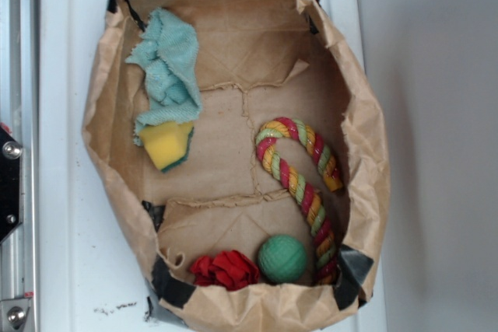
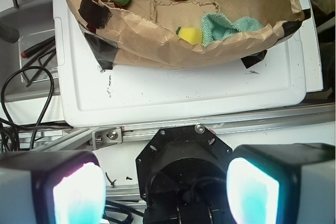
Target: Grab the blue cloth.
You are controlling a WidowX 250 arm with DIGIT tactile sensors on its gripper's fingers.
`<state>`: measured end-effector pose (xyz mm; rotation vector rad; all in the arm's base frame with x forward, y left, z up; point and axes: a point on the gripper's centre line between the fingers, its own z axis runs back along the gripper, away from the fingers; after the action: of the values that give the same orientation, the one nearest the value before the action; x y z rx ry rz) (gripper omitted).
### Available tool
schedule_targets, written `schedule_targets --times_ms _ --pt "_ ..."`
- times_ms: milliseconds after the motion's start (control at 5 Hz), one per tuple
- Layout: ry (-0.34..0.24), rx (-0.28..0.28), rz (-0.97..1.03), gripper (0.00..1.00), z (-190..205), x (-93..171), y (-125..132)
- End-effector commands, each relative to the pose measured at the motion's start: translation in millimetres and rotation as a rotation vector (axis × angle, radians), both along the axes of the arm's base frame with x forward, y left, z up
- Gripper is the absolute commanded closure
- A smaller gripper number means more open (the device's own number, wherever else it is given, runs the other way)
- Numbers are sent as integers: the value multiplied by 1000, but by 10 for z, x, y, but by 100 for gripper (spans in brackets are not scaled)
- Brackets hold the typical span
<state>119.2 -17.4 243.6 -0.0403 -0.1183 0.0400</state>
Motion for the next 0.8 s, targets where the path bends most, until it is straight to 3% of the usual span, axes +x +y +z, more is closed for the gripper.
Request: schedule_targets --times_ms 0,400,600 --pt "0 0 0 0 0 0 0" --pt "-9 21 105 0 -339 689 -34" --pt "-3 13 139 0 -598 976 102"
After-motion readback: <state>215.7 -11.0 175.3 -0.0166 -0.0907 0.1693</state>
